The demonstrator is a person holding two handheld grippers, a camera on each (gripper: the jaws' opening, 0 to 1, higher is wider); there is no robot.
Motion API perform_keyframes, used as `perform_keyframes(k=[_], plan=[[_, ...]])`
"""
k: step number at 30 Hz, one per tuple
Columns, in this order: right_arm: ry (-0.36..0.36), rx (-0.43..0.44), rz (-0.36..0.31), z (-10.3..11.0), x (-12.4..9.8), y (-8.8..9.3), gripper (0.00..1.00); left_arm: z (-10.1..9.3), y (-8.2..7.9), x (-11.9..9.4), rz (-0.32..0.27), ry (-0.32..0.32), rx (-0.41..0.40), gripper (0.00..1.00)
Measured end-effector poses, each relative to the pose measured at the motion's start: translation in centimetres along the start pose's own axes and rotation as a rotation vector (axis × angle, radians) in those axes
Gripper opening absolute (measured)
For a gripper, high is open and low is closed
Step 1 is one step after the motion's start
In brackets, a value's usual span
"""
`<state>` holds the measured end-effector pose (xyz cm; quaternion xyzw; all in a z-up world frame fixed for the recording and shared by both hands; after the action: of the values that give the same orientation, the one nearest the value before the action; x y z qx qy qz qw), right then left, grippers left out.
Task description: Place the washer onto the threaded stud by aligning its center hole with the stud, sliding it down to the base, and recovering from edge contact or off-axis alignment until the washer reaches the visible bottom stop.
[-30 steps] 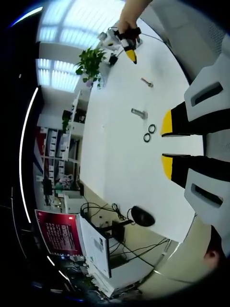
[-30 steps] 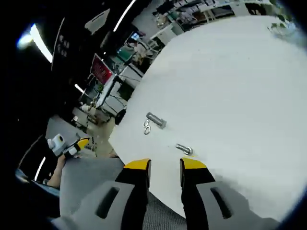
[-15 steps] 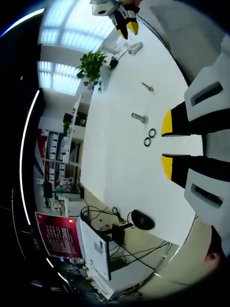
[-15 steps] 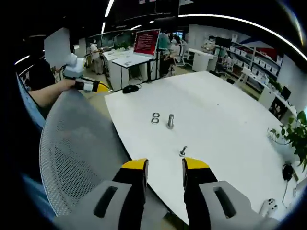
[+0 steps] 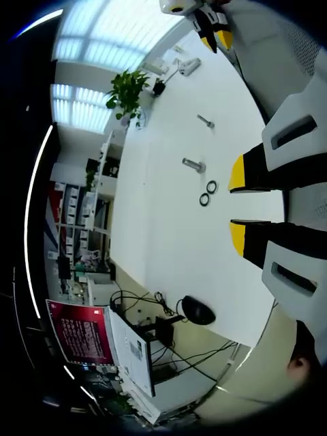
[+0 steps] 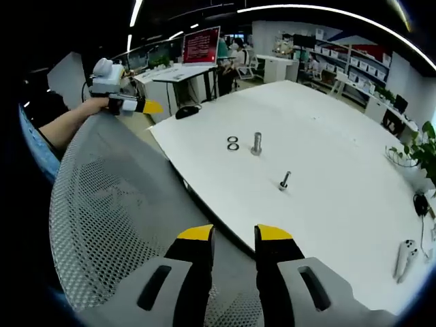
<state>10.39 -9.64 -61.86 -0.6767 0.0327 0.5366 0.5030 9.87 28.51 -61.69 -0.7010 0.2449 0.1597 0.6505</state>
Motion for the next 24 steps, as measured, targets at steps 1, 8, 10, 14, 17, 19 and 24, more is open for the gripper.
perform_keyframes(k=[1,8,10,14,17,19,24], plan=[[0.006,-0.041,0.011,0.1,0.5,0.1,0.22,0.2,-0.1,0.1,-0.011,0.001,-0.006,0.13],[-0.046,-0.061,0.071,0.2,1.1,0.6,0.2,0.2,0.1,0.3,0.021,-0.005,0.014,0.13],[-0.025,-0.117,0.072,0.2,1.2,0.4,0.2,0.3,0.0,0.2,0.005,-0.014,0.021,0.13],[-0.091,-0.133,0.099,0.7,1.4,0.7,0.2,0.4,0.1,0.2,0.017,-0.025,0.009,0.14],[-0.093,-0.138,0.09,0.7,1.4,0.7,0.19,0.4,0.2,0.1,0.022,-0.022,0.002,0.14],[-0.108,-0.142,0.079,0.8,1.5,0.7,0.19,0.3,0.2,0.1,0.022,-0.018,-0.003,0.13],[-0.118,-0.139,0.038,0.8,1.2,0.6,0.19,0.2,0.1,0.1,0.006,-0.019,0.002,0.13]])
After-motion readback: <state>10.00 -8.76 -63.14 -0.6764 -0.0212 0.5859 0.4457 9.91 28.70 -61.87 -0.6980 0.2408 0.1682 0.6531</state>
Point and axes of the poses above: the point that each gripper's makers call its tool centre point, and the gripper's own axes: x roughly forward along the fingers, z roughly to its left, y roughly out of its underside, the point moved 10 cm from there along -x, roughly backward along the fingers, and after that the axes turned 4 degrees about x, right-handed, at the moved point
